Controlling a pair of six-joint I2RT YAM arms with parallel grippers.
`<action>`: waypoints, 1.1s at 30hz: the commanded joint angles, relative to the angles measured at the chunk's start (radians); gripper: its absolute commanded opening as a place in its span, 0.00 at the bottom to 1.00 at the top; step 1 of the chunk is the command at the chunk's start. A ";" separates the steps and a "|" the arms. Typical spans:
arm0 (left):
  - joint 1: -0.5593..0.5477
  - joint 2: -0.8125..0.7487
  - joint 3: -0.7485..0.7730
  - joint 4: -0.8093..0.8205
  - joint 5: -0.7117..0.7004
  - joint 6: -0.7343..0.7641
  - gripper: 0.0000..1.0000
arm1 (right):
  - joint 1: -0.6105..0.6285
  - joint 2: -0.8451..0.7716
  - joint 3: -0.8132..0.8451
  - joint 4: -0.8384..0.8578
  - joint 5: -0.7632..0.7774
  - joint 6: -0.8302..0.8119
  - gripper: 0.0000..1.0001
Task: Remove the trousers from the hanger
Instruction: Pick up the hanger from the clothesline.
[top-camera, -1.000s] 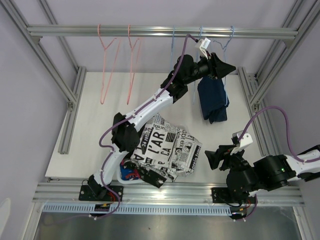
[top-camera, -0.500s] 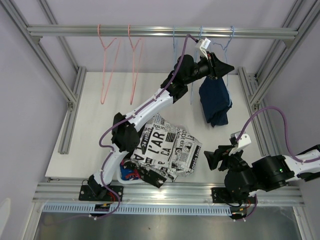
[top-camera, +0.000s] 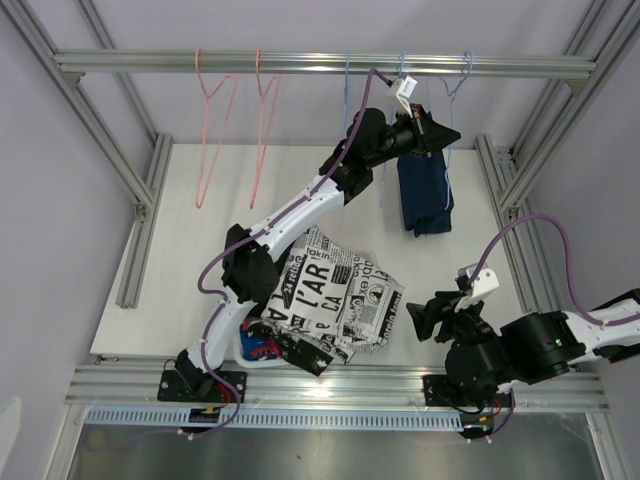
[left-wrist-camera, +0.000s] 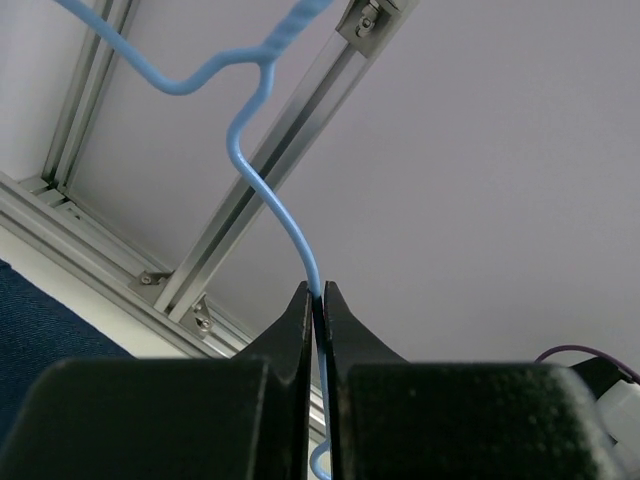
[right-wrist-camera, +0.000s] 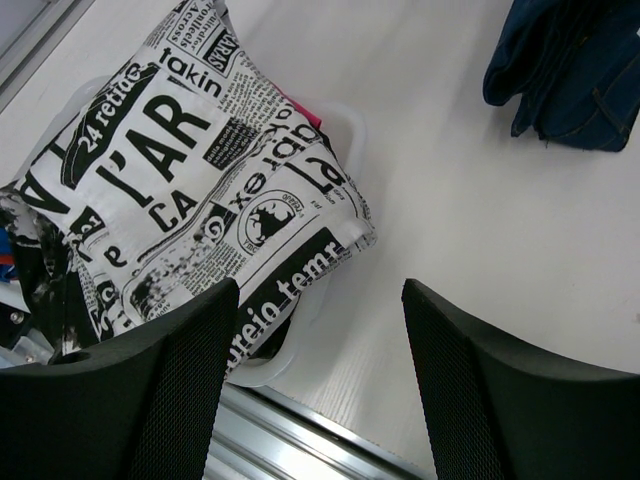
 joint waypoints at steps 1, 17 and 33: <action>-0.028 -0.100 0.010 0.045 0.093 0.019 0.01 | -0.004 0.014 0.003 0.014 0.044 0.019 0.72; -0.054 -0.307 -0.052 0.074 0.217 0.092 0.01 | -0.001 0.063 0.008 0.011 0.043 0.011 0.72; -0.109 -0.474 -0.105 -0.049 0.192 0.088 0.01 | 0.043 0.014 0.028 0.146 -0.061 -0.178 0.72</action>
